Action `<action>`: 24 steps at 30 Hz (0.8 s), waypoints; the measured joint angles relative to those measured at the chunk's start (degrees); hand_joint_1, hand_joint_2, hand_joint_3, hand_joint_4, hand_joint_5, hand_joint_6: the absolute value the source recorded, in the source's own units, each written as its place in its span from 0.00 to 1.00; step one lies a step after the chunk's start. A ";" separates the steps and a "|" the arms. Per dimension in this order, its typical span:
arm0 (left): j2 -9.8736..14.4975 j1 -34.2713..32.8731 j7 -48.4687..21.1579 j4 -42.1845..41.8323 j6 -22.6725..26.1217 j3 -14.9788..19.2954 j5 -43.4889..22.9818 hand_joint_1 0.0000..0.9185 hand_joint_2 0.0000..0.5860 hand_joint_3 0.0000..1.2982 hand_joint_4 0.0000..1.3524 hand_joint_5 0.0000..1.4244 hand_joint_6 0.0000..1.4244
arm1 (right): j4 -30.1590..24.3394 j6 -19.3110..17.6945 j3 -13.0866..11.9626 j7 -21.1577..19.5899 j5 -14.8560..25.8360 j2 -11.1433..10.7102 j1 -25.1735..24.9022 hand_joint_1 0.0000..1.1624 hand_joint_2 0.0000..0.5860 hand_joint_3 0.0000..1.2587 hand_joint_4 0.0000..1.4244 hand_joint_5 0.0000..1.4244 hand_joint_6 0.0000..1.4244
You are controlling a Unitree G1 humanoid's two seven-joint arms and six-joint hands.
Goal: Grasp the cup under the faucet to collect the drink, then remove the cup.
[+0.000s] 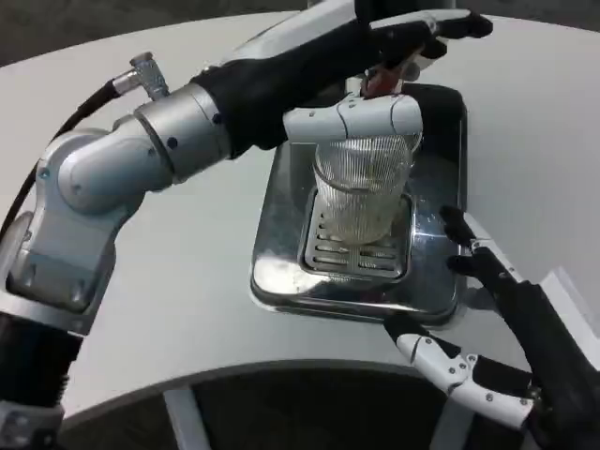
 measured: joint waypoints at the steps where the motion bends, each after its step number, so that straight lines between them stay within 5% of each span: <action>1: 0.00 -0.02 0.00 0.07 -0.09 0.00 0.00 0.00 0.15 0.11 0.01 0.07 0.13 | 0.57 -0.33 0.24 -0.90 0.43 0.06 -0.28 0.57 0.48 0.04 0.05 0.10 0.15; 6: 0.24 -0.12 0.00 0.44 -0.92 -0.07 0.16 0.00 0.15 0.11 0.02 0.07 0.13 | 4.35 -2.80 1.59 -6.82 2.38 0.15 -2.18 0.59 0.46 0.04 0.05 0.10 0.14; 24: 0.66 -0.97 -0.03 1.56 -2.05 -0.34 0.28 0.00 0.15 0.11 0.02 0.07 0.13 | 13.77 -3.25 3.72 -14.39 4.37 0.05 -10.12 0.60 0.46 0.04 0.05 0.09 0.14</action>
